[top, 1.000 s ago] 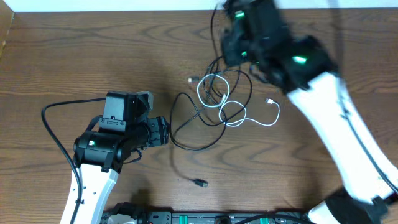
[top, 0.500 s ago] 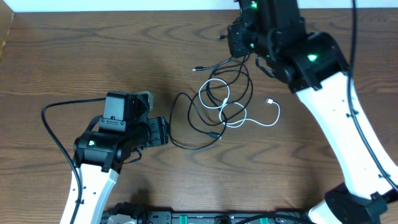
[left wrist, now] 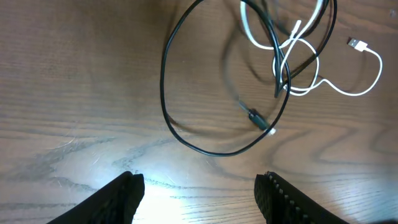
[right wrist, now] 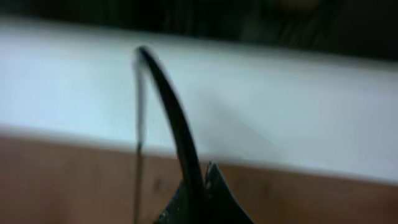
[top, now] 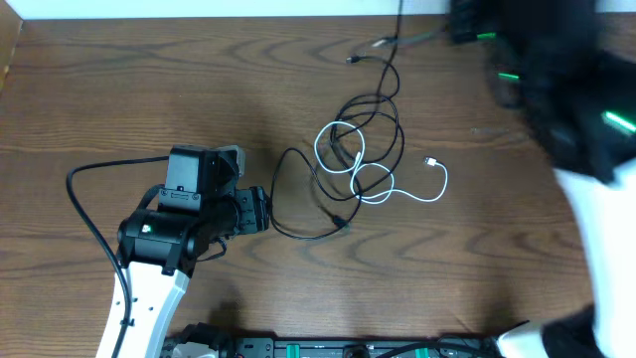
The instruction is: Untangle cables
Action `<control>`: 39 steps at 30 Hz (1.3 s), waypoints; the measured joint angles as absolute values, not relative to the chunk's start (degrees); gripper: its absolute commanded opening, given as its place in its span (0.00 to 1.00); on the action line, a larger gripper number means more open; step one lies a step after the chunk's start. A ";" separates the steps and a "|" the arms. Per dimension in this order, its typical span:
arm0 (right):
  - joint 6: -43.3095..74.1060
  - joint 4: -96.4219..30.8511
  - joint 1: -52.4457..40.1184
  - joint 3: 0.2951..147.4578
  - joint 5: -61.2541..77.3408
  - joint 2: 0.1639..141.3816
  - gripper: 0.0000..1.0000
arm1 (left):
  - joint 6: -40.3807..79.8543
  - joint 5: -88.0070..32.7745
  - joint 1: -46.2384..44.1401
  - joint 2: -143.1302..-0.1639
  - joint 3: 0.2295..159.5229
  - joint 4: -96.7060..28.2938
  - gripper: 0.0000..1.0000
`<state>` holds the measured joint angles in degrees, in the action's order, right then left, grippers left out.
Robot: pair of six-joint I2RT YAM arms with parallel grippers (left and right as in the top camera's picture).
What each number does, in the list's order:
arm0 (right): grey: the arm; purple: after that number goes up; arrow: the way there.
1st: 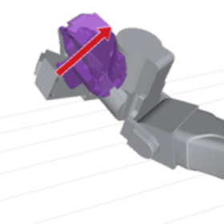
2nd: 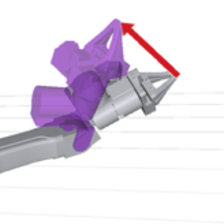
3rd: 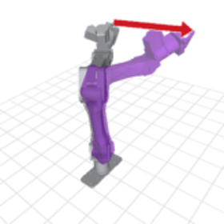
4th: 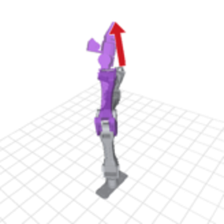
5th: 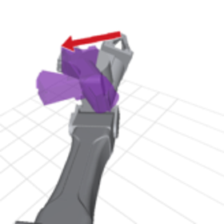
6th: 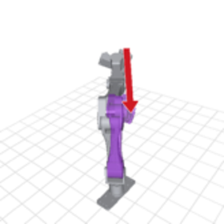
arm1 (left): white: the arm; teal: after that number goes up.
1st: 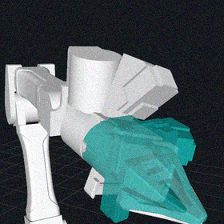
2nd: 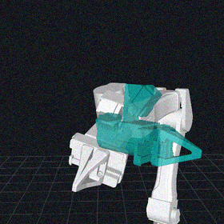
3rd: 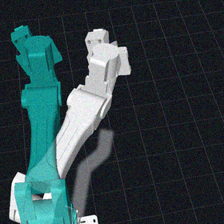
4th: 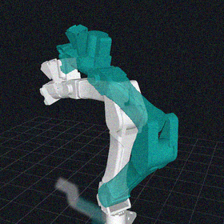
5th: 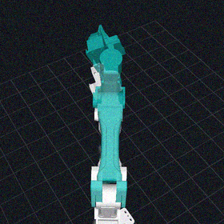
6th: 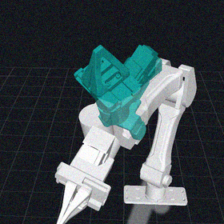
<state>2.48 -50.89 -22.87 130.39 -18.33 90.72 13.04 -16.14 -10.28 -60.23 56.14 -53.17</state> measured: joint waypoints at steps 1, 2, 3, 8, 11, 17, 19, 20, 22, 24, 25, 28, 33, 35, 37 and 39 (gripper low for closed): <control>2.31 -49.76 -22.04 131.76 -18.72 88.66 0.01 | 13.04 -16.16 -10.28 -60.23 56.14 -53.17 0.63; 2.26 -48.80 -21.39 132.97 -19.16 86.59 0.01 | 13.04 -16.14 -10.28 -60.23 56.14 -53.17 0.63; 2.20 -47.72 -21.10 133.84 -19.40 84.68 0.01 | 13.04 -16.14 -10.28 -60.25 56.14 -53.17 0.63; 1.91 -41.12 -21.08 135.85 -19.16 76.69 0.01 | 13.04 -16.14 -10.28 -60.23 56.14 -53.17 0.63; 1.87 -38.39 -21.08 136.03 -17.80 73.63 0.01 | 13.04 -16.14 -10.28 -60.23 56.14 -53.17 0.63; 1.87 -40.80 -21.08 136.00 -16.08 71.64 0.01 | 13.04 -16.16 -10.28 -60.23 56.14 -53.17 0.63; 1.87 -42.85 -21.08 135.98 -15.16 72.10 0.01 | 12.82 -16.23 -10.28 -60.25 56.14 -53.17 0.63; 1.87 -43.70 -21.08 135.96 -14.63 72.58 0.01 | 12.27 -16.58 -10.28 -60.23 56.14 -53.19 0.63; 1.87 -44.91 -21.08 135.96 -13.52 73.87 0.01 | 9.76 -19.07 -10.28 -60.23 56.14 -53.17 0.63; 1.87 -45.43 -21.08 135.96 -12.21 75.66 0.01 | 5.06 -23.68 -10.26 -60.25 56.14 -53.17 0.63; 1.85 -45.43 -21.08 135.96 -11.60 76.42 0.01 | 2.15 -26.57 -10.26 -60.25 56.14 -53.17 0.63; 1.91 -45.58 -21.08 135.85 -9.02 79.31 0.01 | -7.20 -35.70 -10.28 -60.23 56.14 -52.77 0.63; 2.31 -45.98 -21.08 135.15 -4.32 81.95 0.01 | -17.04 -45.82 -10.59 -61.41 56.12 -46.61 0.63; 2.33 -46.11 -21.08 135.15 -3.14 81.58 0.01 | -18.44 -47.07 -11.73 -63.40 56.14 -43.11 0.63; 2.33 -46.39 -21.10 135.15 -2.39 80.82 0.01 | -19.29 -47.92 -13.61 -66.17 56.14 -40.07 0.63; 2.33 -46.89 -21.10 135.15 -1.96 79.85 0.01 | -19.73 -48.23 -15.57 -69.67 56.12 -37.87 0.64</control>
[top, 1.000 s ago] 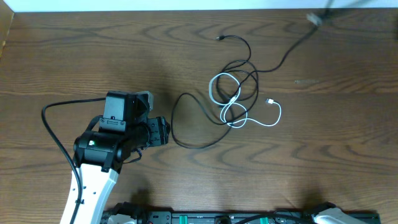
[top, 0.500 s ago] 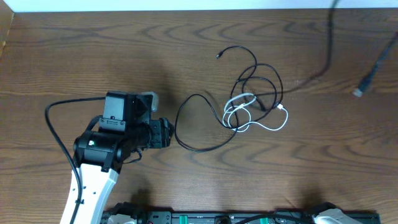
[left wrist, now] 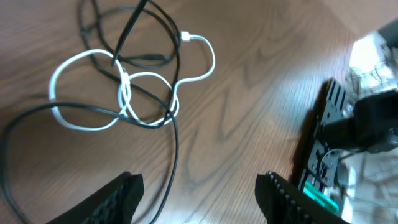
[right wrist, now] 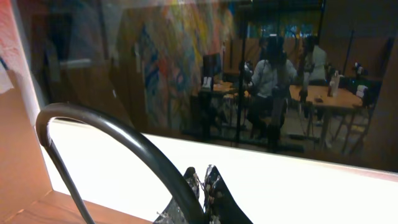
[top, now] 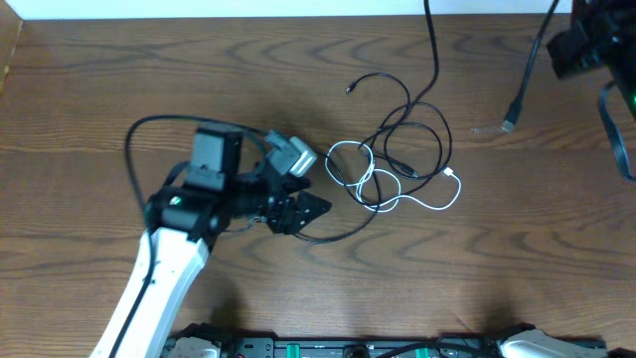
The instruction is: Untangle cables
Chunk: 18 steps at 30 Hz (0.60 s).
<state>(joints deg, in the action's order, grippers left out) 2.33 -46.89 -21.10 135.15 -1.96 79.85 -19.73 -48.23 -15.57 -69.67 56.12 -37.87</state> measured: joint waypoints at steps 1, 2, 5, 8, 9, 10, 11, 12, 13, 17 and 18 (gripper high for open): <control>2.33 -47.00 -21.10 135.15 -1.85 79.46 0.01 | -19.84 -48.38 -16.32 -71.16 56.12 -36.77 0.63; 2.33 -47.18 -21.10 135.15 -1.67 78.85 0.01 | -19.94 -48.49 -17.28 -73.34 56.12 -35.24 0.64; 2.33 -47.72 -21.10 135.15 -1.45 77.58 0.01 | -19.97 -48.82 -19.46 -78.67 56.07 -31.35 0.64; 2.33 -48.86 -21.10 135.15 -1.23 76.40 0.01 | -19.94 -49.01 -21.58 -83.88 56.05 -26.65 0.64; 2.33 -49.30 -21.10 135.15 -1.21 76.05 0.01 | -19.94 -49.06 -22.24 -85.36 56.05 -25.17 0.64; 2.33 -49.89 -21.10 135.15 -1.19 75.64 0.01 | -19.94 -49.06 -22.83 -86.74 56.05 -24.03 0.64; 2.33 -50.37 -21.08 135.15 -1.17 75.44 0.01 | -19.99 -49.06 -23.42 -88.03 56.03 -22.98 0.64; 2.33 -50.87 -21.10 135.17 -1.04 75.18 0.01 | -19.92 -49.08 -23.83 -88.95 56.01 -21.91 0.64; 2.33 -51.51 -21.10 135.15 -0.80 74.87 0.01 | -19.97 -49.08 -24.32 -90.13 56.01 -20.16 0.64; 2.33 -53.47 -21.10 135.15 1.17 73.65 0.01 | -19.97 -47.90 -25.34 -92.79 55.96 -15.53 0.63; 2.33 -54.13 -21.10 135.17 1.93 73.30 0.01 | -19.99 -46.78 -25.41 -93.30 55.96 -14.55 0.63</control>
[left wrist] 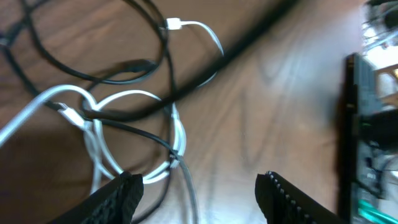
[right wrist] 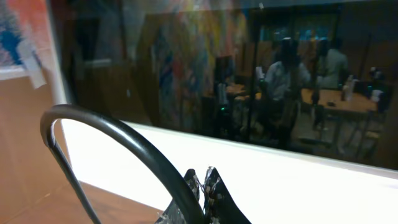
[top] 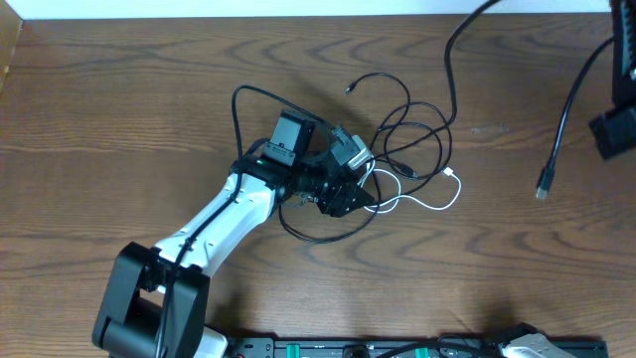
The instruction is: Untangle cables
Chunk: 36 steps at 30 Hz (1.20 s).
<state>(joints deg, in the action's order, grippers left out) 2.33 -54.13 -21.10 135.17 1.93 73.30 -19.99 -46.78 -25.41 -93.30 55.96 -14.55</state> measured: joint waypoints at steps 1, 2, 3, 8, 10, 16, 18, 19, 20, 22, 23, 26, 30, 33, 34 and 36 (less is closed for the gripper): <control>2.33 -54.57 -21.10 135.15 2.52 73.01 0.01 | -19.97 -45.60 -25.45 -93.60 55.96 -13.74 0.63; 2.33 -55.00 -21.10 135.17 3.27 72.66 0.01 | -19.97 -44.16 -25.45 -93.97 55.96 -13.06 0.63; 2.33 -55.31 -21.10 135.17 3.99 72.31 0.01 | -19.99 -42.61 -25.45 -94.37 55.96 -12.40 0.64; 2.35 -56.53 -21.10 135.17 6.94 70.52 0.01 | -19.94 -36.67 -25.45 -96.09 55.96 -8.99 0.63; 2.33 -57.06 -21.10 135.15 8.43 69.69 0.01 | -19.90 -34.87 -25.45 -96.36 55.96 -7.35 0.63; 2.35 -59.18 -21.10 135.17 13.67 66.43 0.01 | -19.09 -31.51 -25.45 -96.42 55.94 0.49 0.63; 2.33 -59.51 -21.10 135.17 15.20 65.34 0.01 | -18.22 -31.09 -25.45 -96.84 55.96 2.76 0.63; 2.35 -59.64 -21.10 135.22 16.36 64.60 0.01 | -17.65 -31.07 -25.45 -97.17 55.96 3.51 0.63; 2.33 -59.66 -21.10 135.22 16.97 64.29 0.01 | -17.28 -30.94 -25.45 -97.84 55.96 4.43 0.63; 2.37 -59.72 -21.10 135.26 18.61 63.55 0.01 | -15.92 -30.89 -25.45 -99.61 55.96 5.82 0.63; 2.48 -59.75 -21.10 135.26 19.42 63.22 0.01 | -15.25 -30.85 -25.45 -100.68 55.96 6.42 0.63; 2.59 -59.81 -21.10 135.26 21.32 62.43 0.01 | -12.93 -30.68 -25.45 -104.25 55.96 7.77 0.63; 2.74 -59.96 -21.10 135.26 22.57 61.73 0.01 | -8.84 -30.46 -25.45 -109.14 55.96 9.34 0.63; 2.76 -60.40 -21.10 135.26 23.07 61.43 0.01 | -6.98 -30.41 -25.45 -111.57 55.96 9.45 0.63; 2.76 -60.55 -21.10 135.26 23.05 61.39 0.01 | -6.63 -30.52 -25.45 -111.92 55.96 9.85 0.63; 2.76 -60.99 -21.10 135.35 21.87 61.36 0.01 | -5.98 -30.46 -25.45 -111.98 55.99 10.11 0.63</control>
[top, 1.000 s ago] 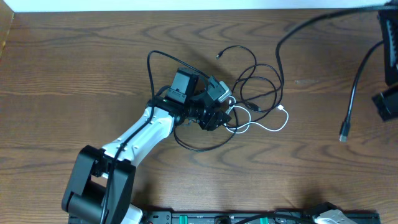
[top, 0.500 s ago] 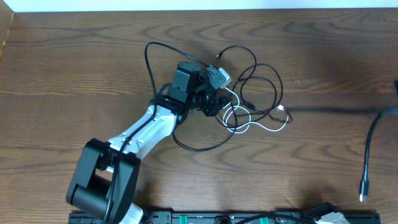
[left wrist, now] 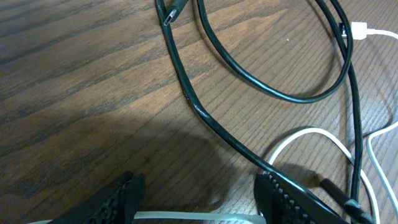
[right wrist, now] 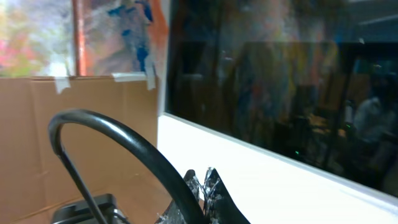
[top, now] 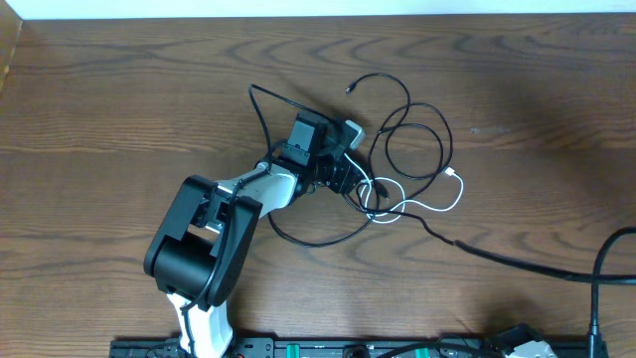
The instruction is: Untangle cables
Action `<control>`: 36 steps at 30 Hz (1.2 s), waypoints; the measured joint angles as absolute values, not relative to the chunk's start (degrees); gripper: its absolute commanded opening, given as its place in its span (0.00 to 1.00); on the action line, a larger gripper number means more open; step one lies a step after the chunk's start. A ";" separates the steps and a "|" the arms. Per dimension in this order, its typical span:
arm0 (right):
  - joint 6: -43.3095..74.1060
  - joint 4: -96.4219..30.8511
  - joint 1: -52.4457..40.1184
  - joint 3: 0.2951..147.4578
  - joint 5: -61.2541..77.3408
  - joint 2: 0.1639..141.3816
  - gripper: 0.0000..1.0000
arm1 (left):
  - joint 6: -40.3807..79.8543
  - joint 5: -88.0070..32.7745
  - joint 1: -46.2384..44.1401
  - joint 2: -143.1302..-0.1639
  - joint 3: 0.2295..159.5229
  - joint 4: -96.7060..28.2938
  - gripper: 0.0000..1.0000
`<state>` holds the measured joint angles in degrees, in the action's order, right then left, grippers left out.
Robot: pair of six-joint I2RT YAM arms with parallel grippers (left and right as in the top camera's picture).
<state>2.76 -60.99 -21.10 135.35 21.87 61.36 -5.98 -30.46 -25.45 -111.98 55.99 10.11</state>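
Observation:
A white cable (top: 437, 206) and thin black cables (top: 412, 134) lie tangled mid-table. My left gripper (top: 350, 179) is down on the tangle's left side and open. In the left wrist view a strand of the white cable (left wrist: 199, 217) runs across between the fingers (left wrist: 127, 196) of the left gripper (left wrist: 200, 183), with black cable (left wrist: 211, 124) just ahead. A thicker black cable (top: 517, 261) stretches from the tangle to the lower right edge. My right gripper (right wrist: 204, 177) is out of the overhead view and shut on that black cable (right wrist: 124, 134), which arcs up from its tips.
The wooden table (top: 119, 99) ends in a white strip at the far edge. A black equipment rail (top: 328, 348) runs along the near edge. Behind the right gripper stand a cardboard wall (right wrist: 74, 112) and a dark window.
The left gripper has come lower onto the tangle, with white cable now between its fingers. The right gripper has left the overhead view, and its black cable now stretches to the lower right.
The left gripper stood open left of the tangle while the right held a black cable at the far right. Then the left was nearer, then over the tangle, with the right's cable raised. Now the left straddles white cable and the black cable is drawn out.

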 measured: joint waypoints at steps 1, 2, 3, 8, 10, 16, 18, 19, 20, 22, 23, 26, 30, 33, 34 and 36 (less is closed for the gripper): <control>2.72 -61.34 -21.10 135.37 20.73 61.36 0.01 | -5.78 -30.41 -25.45 -111.98 55.99 10.15 0.63; 2.70 -61.93 -21.10 135.61 18.33 61.39 0.01 | -5.48 -30.04 -25.45 -111.98 55.99 10.17 0.63; 2.70 -62.46 -21.10 135.90 14.61 61.39 0.01 | -4.86 -29.56 -25.47 -111.98 55.99 10.31 0.63; 2.70 -63.05 -21.12 137.64 -15.44 61.36 0.01 | -2.26 -27.59 -25.56 -111.96 55.99 10.74 0.63; 2.72 -61.78 -21.12 137.69 -28.75 61.36 0.01 | -1.63 -27.24 -25.56 -111.96 55.99 10.83 0.63; 2.28 -46.76 -21.12 137.73 -62.76 61.39 0.01 | 0.05 -26.61 -25.58 -111.96 56.10 10.79 0.63; 0.08 -38.00 -21.12 138.02 -69.67 61.36 0.01 | 0.25 -26.59 -25.58 -111.96 56.29 10.44 0.63; -0.73 -35.79 -21.12 138.04 -70.98 61.36 0.01 | 0.27 -26.59 -25.58 -111.96 56.31 10.28 0.63; -2.04 -32.99 -21.12 138.23 -72.77 61.36 0.01 | 0.27 -26.59 -25.56 -111.96 56.38 10.11 0.63; -4.21 -29.50 -21.12 138.41 -75.40 61.25 0.01 | 0.25 -26.57 -25.56 -111.94 56.66 9.26 0.63; -5.06 -28.99 -21.12 138.43 -76.38 61.12 0.01 | 0.27 -26.57 -25.56 -111.87 56.80 8.73 0.63; -6.46 -29.34 -21.12 138.28 -77.89 61.01 0.01 | 0.69 -26.57 -25.45 -111.63 57.12 7.29 0.63; -7.42 -30.65 -21.12 135.92 -78.70 60.97 0.01 | 2.11 -26.70 -24.71 -111.31 57.32 5.54 0.63; -7.86 -32.05 -21.12 132.97 -78.02 61.04 0.01 | 3.14 -27.42 -23.81 -111.00 57.41 4.47 0.63; -7.97 -32.14 -21.12 131.85 -77.43 61.28 0.01 | 3.25 -28.05 -23.62 -110.98 57.41 4.14 0.63; -8.01 -32.29 -21.12 130.28 -76.42 61.93 0.01 | 3.33 -29.87 -23.24 -110.91 57.43 3.40 0.63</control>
<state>-8.01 -32.29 -21.12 130.28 -76.42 61.93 3.33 -29.87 -23.24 -110.91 57.43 3.40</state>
